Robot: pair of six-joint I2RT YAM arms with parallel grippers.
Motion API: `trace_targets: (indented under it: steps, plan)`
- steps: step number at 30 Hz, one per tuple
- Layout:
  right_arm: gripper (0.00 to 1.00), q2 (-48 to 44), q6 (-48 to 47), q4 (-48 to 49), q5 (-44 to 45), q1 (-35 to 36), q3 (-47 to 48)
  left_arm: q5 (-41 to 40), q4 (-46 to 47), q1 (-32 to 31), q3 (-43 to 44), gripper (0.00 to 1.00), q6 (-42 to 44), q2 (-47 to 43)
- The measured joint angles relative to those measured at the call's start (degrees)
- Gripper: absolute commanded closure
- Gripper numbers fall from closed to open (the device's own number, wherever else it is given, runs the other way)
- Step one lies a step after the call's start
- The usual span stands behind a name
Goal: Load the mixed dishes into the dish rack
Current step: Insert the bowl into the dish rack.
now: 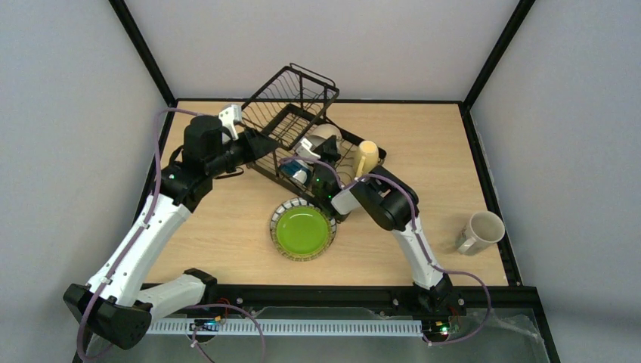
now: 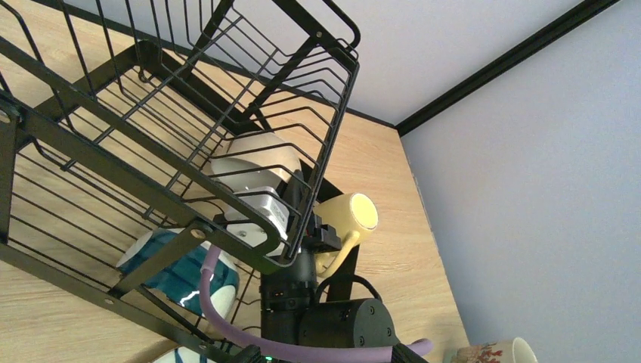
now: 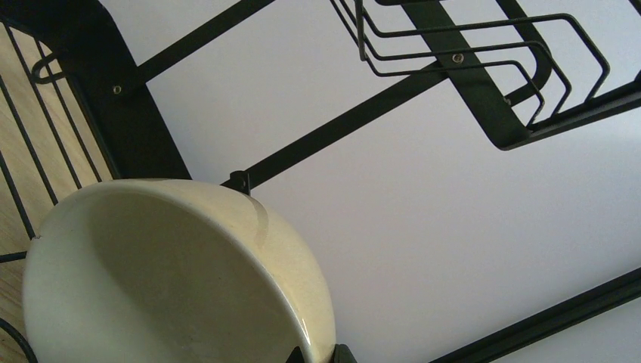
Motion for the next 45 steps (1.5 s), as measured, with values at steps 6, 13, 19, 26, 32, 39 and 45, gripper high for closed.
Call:
trace_targets:
  steps: [6, 13, 19, 26, 32, 39, 45]
  plan:
    - [1.00, -0.3, 0.2, -0.9, 0.8, 1.0, 0.1, 0.0, -0.1, 0.0, 0.0, 0.01, 0.4, 0.0]
    - [1.00, -0.2, 1.6, -4.0, 1.6, 1.3, 2.0, 0.0, -0.2, 0.0, 0.0, 0.01, 1.5, -0.3]
    - [1.00, 0.5, 4.9, -6.4, 2.2, 1.4, 4.0, 0.0, -0.2, 0.0, -0.9, 0.01, 2.1, -1.3]
    - [1.00, 0.7, 8.8, -7.8, 2.2, 1.4, 4.3, 0.0, -0.8, 0.0, -2.3, 0.01, 2.7, -1.6]
    - [0.70, 0.6, 11.7, -9.3, 2.8, 1.4, 4.3, 0.0, -0.8, 0.0, -2.4, 0.01, 2.8, -1.6]
    - [0.56, -0.5, 13.9, -11.6, 4.6, 1.6, 2.4, 0.2, -0.8, 0.0, -2.4, 0.01, 2.7, -1.6]
    - [0.48, -1.8, 14.7, -13.8, 5.0, 2.0, 1.2, 0.4, -0.9, 0.0, -2.0, 0.01, 2.6, -1.5]
